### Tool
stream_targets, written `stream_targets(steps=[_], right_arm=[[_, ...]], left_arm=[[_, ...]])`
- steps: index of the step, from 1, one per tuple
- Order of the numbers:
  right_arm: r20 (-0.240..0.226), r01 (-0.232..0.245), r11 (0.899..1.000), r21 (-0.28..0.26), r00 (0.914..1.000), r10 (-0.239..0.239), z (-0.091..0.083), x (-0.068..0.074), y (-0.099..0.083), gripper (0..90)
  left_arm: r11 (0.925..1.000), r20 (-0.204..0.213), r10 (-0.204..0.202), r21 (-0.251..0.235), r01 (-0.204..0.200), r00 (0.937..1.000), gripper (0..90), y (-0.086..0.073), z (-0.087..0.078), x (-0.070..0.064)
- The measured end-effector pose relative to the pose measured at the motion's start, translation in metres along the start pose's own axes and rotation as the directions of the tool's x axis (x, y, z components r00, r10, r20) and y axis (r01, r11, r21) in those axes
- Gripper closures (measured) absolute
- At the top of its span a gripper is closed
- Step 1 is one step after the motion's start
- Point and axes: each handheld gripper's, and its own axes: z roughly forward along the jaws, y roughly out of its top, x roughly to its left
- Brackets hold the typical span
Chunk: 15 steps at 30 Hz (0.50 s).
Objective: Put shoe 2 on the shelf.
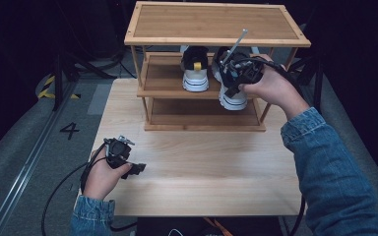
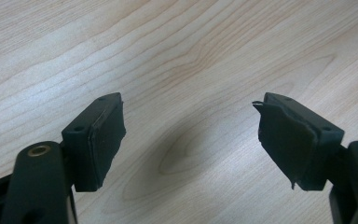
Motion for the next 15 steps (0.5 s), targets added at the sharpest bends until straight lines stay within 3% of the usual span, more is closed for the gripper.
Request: stream_targets(steps=[8,11,15], right_arm=[[0.048,0.006,1.000,-0.008,0.9988,-0.006,0.0010,-0.0007,0.0029,61.8],[0.107,0.025,0.999,-0.049,0.9940,-0.019,-0.0017,-0.0005,0.0035,53.2],[0.137,0.034,0.996,-0.088,0.9904,-0.022,-0.0064,0.0007,0.0035,48.7]], left_arm=[[1.0000,0.005,-0.001,0.008,0.001,1.0000,23.8,-0.0002,0.0029,0.0022],[1.0000,0.004,-0.001,0.008,0.001,1.0000,23.8,0.0005,0.0035,0.0015],[0.9999,0.008,0.004,0.011,-0.004,1.0000,23.8,0.0013,0.0044,0.0016]])
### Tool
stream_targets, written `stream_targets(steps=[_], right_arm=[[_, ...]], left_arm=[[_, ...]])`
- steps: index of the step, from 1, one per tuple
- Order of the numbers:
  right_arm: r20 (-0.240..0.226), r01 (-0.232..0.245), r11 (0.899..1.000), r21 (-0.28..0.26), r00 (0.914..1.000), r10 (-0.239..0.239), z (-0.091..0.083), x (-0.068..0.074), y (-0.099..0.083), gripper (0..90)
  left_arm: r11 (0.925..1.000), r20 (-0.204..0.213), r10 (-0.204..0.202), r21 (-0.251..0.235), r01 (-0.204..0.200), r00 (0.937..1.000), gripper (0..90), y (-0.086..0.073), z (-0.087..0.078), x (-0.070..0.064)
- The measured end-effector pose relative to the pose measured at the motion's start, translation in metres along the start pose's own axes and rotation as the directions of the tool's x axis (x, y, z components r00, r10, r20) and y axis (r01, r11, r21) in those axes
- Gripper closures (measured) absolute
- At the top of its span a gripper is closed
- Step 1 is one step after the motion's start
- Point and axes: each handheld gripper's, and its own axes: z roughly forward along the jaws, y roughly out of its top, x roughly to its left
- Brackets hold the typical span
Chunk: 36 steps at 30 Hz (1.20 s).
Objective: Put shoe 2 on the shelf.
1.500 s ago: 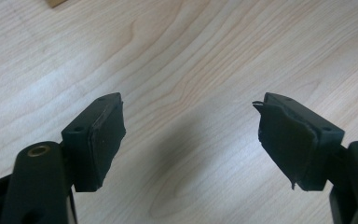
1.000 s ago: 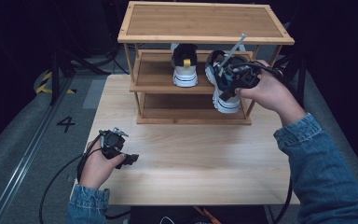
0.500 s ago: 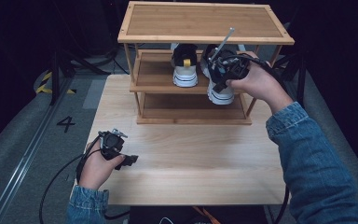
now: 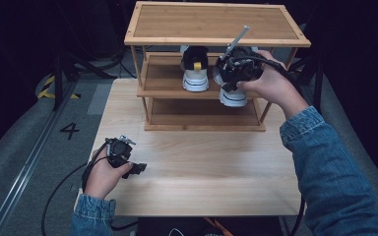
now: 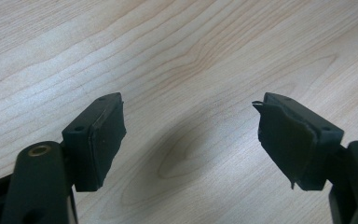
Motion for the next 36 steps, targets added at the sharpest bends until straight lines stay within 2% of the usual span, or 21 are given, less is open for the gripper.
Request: stream_targets(steps=[8,11,16,22,24,26,29,30,34,36], right_arm=[[0.025,-0.004,0.999,-0.037,0.9997,0.005,-0.003,0.002,-0.003,49.1],[0.040,-0.012,0.997,-0.077,0.9991,0.016,-0.006,0.002,-0.005,48.7],[0.060,-0.043,0.985,-0.168,0.9967,0.054,-0.021,0.003,-0.009,46.3],[0.065,-0.087,0.969,-0.231,0.9923,0.105,-0.038,0.007,-0.021,45.6],[0.076,-0.111,0.958,-0.266,0.9878,0.136,-0.046,0.010,-0.029,45.6],[0.089,-0.127,0.953,-0.276,0.9837,0.157,-0.050,0.011,-0.034,45.2],[0.113,-0.158,0.946,-0.281,0.9739,0.197,-0.054,0.013,-0.044,42.3],[0.115,-0.186,0.940,-0.284,0.9672,0.226,-0.055,0.013,-0.049,41.5],[0.120,-0.245,0.925,-0.290,0.9499,0.289,-0.053,0.013,-0.064,39.9],[0.113,-0.262,0.924,-0.278,0.9464,0.303,-0.049,0.012,-0.068,40.0]], left_arm=[[1.0000,0.004,-0.001,-0.001,0.001,1.0000,24.0,0.002,0.001,0.000],[1.0000,0.004,0.004,0.002,-0.004,1.0000,24.0,0.004,0.002,0.001],[0.9999,0.017,0.012,0.005,-0.013,0.9998,23.9,0.009,0.004,0.000],[0.9996,0.018,0.027,0.010,-0.028,0.9995,23.8,0.014,0.007,-0.001],[0.9995,0.020,0.030,0.010,-0.030,0.9994,23.8,0.016,0.008,-0.002],[0.9993,0.025,0.035,0.009,-0.036,0.9991,23.8,0.018,0.009,-0.002],[0.9992,0.025,0.038,0.011,-0.038,0.9990,23.7,0.020,0.011,-0.004],[0.9991,0.024,0.040,0.013,-0.041,0.9989,23.7,0.020,0.011,-0.004],[0.9989,0.027,0.042,0.020,-0.043,0.9987,23.6,0.021,0.014,-0.005],[0.9988,0.029,0.044,0.022,-0.044,0.9986,23.7,0.021,0.014,-0.005]])
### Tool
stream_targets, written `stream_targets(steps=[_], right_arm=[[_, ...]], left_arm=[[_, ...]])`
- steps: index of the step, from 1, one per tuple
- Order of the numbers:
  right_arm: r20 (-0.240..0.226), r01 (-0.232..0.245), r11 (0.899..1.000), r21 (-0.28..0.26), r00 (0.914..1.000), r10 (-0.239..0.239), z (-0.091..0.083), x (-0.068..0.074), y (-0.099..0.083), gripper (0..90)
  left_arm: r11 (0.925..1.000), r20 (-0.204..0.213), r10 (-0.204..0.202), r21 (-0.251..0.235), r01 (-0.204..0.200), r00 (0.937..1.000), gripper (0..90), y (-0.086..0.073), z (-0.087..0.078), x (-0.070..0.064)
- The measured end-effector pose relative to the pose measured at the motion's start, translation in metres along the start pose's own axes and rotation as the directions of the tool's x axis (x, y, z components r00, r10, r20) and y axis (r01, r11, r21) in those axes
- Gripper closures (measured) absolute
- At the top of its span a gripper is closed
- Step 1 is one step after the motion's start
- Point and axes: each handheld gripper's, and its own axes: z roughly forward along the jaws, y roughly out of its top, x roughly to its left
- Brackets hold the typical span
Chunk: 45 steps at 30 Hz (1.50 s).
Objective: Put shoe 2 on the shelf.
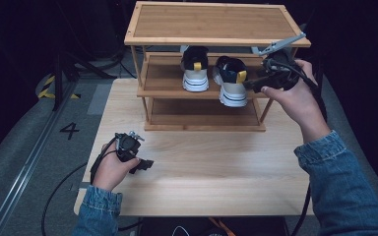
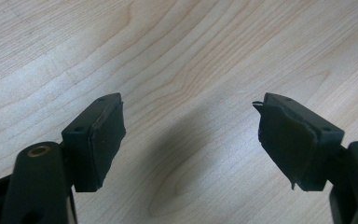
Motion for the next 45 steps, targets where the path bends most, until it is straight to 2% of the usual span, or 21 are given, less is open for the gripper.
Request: stream_targets(steps=[5,9,10,12,23,29,45], right_arm=[[-0.021,-0.028,0.998,0.052,0.9993,0.030,0.020,-0.001,-0.012,41.3],[-0.042,-0.039,0.997,0.066,0.9982,0.042,0.032,-0.001,-0.015,47.3],[-0.064,-0.047,0.997,0.069,0.9966,0.051,0.034,-0.001,-0.016,51.3],[-0.079,-0.051,0.997,0.064,0.9953,0.056,0.034,-0.001,-0.016,51.4],[-0.056,-0.060,0.997,0.041,0.9965,0.062,0.053,-0.004,-0.005,52.5],[-0.045,-0.079,0.997,0.017,0.9958,0.080,0.065,-0.005,0.000,52.8],[0.001,-0.085,0.996,-0.005,0.9964,0.085,0.080,-0.005,0.006,53.0]], left_arm=[[1.0000,-0.005,-0.002,0.000,0.002,1.0000,23.7,0.000,0.000,0.000],[1.0000,-0.004,0.000,0.004,0.000,1.0000,23.7,-0.001,0.000,0.001],[1.0000,-0.004,0.000,0.004,0.000,1.0000,23.8,-0.001,0.000,0.001],[1.0000,-0.003,0.001,0.002,-0.001,1.0000,24.1,-0.001,0.000,0.002],[0.9994,-0.008,-0.032,-0.016,0.031,0.9995,24.1,-0.008,-0.004,0.003],[0.9995,-0.010,-0.031,-0.002,0.031,0.9995,24.1,-0.010,-0.003,0.005],[0.9996,-0.005,-0.029,-0.007,0.029,0.9996,24.1,-0.010,-0.003,0.006]])
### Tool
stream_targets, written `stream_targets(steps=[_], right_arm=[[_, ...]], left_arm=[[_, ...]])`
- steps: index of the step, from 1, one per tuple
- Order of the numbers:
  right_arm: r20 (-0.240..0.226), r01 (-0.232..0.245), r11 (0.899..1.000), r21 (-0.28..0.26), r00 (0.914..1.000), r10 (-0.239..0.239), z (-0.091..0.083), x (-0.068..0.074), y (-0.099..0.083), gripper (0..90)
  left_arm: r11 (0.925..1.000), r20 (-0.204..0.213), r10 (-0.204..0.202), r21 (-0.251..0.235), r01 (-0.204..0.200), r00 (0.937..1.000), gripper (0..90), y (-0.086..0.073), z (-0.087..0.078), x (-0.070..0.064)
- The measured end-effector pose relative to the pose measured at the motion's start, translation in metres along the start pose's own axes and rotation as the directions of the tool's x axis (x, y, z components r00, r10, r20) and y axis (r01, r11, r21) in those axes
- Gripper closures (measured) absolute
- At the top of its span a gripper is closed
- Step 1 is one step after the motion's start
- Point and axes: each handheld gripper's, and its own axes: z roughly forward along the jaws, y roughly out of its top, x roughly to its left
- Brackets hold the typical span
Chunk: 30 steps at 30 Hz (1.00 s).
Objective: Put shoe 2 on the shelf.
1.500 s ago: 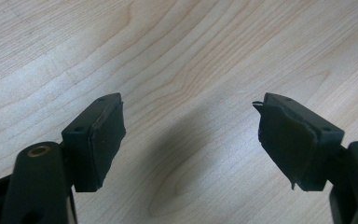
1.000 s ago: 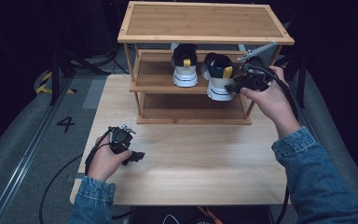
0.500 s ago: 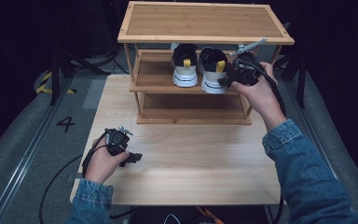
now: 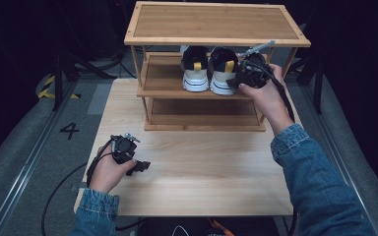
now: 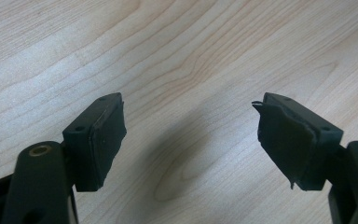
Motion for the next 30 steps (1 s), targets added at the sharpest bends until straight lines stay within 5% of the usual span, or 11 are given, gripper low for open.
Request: stream_targets(steps=[14,23,30], right_arm=[[0.026,-0.007,1.000,-0.021,0.9996,0.008,0.007,0.003,0.000,53.0],[-0.043,0.012,0.999,-0.037,0.9990,-0.014,-0.017,0.015,-0.010,47.5],[-0.072,0.001,1.000,-0.025,0.9974,-0.003,-0.033,0.007,-0.028,46.5]], left_arm=[[1.0000,0.003,0.003,0.003,-0.003,1.0000,24.1,0.002,0.001,0.000],[1.0000,0.007,0.005,-0.001,-0.005,1.0000,24.1,0.002,0.000,0.000],[1.0000,0.005,0.008,0.003,-0.008,1.0000,24.1,0.002,0.000,-0.001]])
